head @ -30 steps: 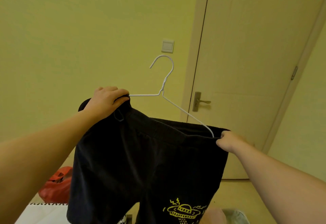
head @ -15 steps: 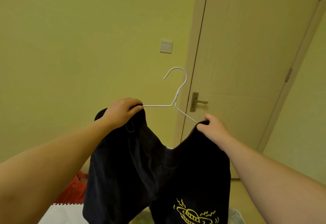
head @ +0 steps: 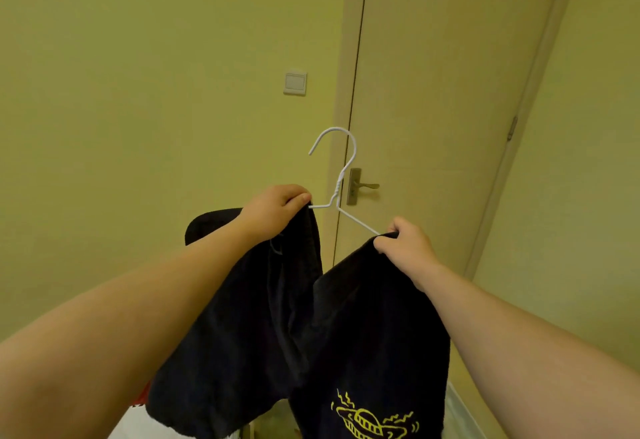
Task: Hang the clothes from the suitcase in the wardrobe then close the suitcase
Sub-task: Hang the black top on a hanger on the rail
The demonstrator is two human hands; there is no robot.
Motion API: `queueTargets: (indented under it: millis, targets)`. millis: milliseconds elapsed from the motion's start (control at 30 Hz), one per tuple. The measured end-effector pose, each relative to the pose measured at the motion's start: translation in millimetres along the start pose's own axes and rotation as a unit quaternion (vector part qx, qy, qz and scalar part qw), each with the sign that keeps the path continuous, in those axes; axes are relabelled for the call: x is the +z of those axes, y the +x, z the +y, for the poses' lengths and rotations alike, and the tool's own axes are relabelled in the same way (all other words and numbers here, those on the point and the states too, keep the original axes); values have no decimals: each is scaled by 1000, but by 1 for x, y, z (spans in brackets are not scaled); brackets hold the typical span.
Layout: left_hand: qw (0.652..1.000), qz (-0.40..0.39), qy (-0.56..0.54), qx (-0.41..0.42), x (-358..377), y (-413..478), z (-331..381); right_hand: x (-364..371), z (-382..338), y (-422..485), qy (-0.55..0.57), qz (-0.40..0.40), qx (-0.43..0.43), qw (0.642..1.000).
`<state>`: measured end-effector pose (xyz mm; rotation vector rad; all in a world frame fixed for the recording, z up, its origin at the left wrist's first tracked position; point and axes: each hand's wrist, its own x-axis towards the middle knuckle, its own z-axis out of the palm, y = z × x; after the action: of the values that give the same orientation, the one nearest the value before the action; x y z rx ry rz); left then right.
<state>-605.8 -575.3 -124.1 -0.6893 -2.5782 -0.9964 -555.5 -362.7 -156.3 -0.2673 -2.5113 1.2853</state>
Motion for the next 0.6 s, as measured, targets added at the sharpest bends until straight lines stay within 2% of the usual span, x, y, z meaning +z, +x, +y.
queueTargets:
  millis: [100, 267, 467, 600]
  targets:
    - [996, -50, 67, 17, 4, -4, -2, -2, 1, -14, 47, 1, 37, 998]
    - [989, -98, 103, 45, 21, -16, -5, 1, 13, -33, 69, 4, 96, 993]
    - [976, -171, 126, 49, 49, -45, -10, 9, 40, -65, 49, -22, 158, 986]
    - [964, -191, 174, 60, 61, -85, -11, 12, 57, -96, 32, -60, 175, 982]
